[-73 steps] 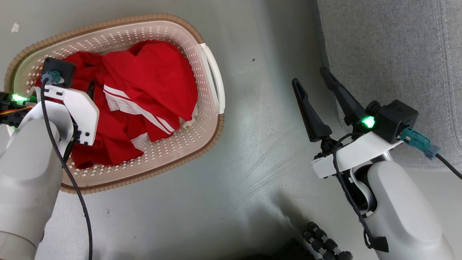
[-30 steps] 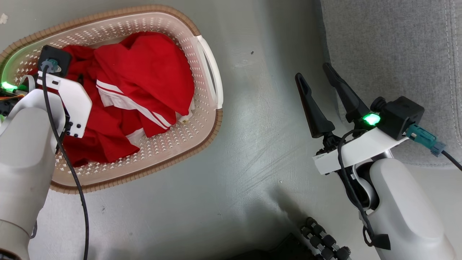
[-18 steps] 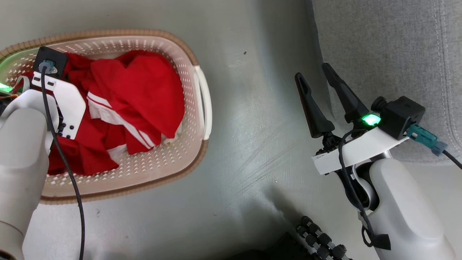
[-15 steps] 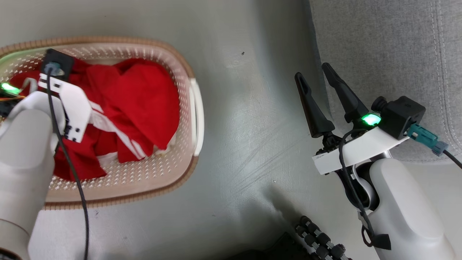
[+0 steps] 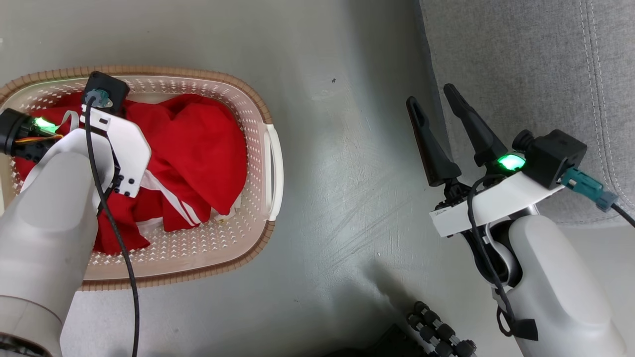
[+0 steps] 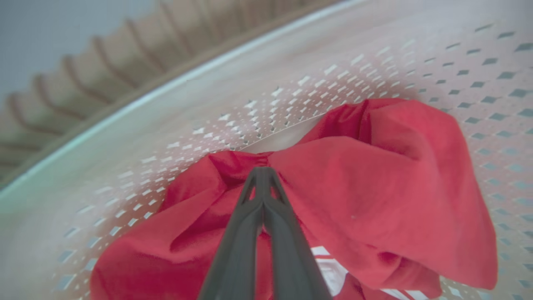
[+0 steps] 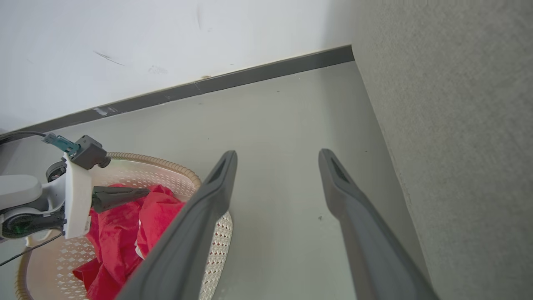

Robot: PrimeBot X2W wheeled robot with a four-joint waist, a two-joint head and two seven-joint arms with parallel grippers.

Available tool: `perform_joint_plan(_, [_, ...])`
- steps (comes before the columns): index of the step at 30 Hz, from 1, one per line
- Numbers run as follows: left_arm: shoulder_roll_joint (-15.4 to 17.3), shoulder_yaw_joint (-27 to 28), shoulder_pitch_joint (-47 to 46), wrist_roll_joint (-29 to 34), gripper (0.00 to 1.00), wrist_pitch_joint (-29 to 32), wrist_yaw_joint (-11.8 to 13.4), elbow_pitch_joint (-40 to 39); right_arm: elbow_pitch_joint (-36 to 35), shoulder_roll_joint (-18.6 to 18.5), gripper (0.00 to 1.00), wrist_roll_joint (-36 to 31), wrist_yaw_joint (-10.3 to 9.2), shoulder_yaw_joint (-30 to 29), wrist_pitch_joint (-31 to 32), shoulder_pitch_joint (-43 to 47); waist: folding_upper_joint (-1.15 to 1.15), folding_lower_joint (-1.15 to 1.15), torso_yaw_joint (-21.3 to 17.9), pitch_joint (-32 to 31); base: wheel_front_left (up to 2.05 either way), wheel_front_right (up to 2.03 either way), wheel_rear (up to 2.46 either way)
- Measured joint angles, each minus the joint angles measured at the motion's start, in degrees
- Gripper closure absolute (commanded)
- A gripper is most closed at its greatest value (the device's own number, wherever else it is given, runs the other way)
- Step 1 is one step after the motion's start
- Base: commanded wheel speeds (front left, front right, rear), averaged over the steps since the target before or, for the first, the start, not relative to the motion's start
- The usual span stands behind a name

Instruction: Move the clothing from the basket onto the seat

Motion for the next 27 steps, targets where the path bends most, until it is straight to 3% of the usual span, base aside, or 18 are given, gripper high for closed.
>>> perform_joint_plan(27, [-5.59, 5.63, 7.26, -8.58, 1.0, -11.73, -1.78, -3.15, 3.75, 0.0, 0.0, -4.21, 0.0, -2.7, -0.01, -1.19, 0.0, 0.0, 4.79, -7.86, 0.0, 0.0, 0.0])
